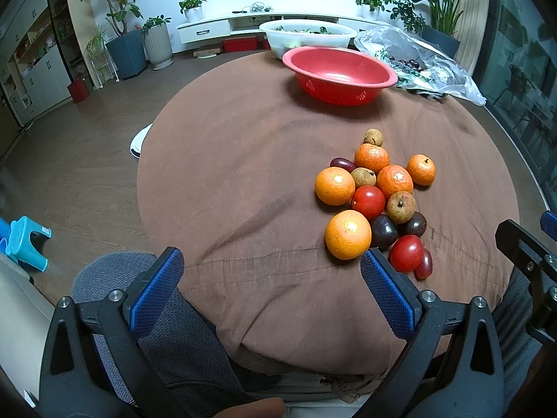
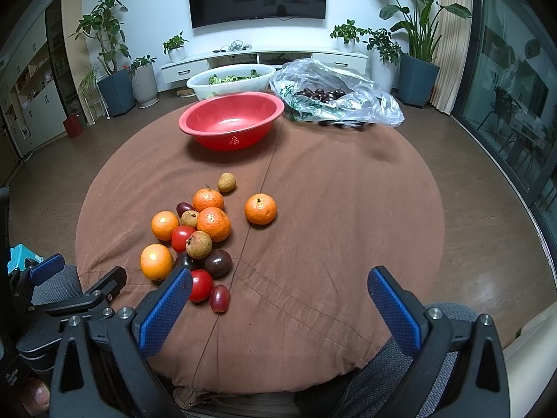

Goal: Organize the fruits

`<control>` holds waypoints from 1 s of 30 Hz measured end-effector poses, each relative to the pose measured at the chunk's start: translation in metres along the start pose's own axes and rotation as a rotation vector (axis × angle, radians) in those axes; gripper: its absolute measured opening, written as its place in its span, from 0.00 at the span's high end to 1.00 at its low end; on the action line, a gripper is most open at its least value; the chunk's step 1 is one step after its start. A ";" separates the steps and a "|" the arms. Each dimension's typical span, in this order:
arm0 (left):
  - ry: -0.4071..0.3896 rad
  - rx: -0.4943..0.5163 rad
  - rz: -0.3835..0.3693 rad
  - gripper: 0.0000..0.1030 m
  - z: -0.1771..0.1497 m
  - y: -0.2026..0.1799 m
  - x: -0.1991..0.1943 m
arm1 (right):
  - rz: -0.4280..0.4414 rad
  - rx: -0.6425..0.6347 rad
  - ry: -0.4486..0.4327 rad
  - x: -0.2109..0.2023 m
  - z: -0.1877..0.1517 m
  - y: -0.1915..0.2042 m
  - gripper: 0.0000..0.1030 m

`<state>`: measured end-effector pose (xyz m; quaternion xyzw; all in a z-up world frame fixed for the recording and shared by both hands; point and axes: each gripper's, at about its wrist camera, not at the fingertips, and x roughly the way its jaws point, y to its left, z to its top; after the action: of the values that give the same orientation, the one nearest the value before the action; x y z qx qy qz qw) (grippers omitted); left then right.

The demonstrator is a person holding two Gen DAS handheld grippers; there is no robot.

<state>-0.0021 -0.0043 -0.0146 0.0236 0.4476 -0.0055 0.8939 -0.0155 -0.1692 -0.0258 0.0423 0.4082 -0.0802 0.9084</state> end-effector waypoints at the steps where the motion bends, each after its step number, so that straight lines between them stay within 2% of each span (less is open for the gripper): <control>1: 0.001 0.001 0.000 0.00 0.000 0.000 0.000 | 0.000 0.000 0.000 0.001 -0.001 0.000 0.00; 30: 0.007 0.008 -0.003 0.00 0.001 -0.002 0.003 | 0.001 0.001 0.001 0.000 0.000 0.000 0.00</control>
<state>0.0002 -0.0067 -0.0163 0.0267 0.4506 -0.0086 0.8923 -0.0155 -0.1695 -0.0254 0.0433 0.4087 -0.0799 0.9081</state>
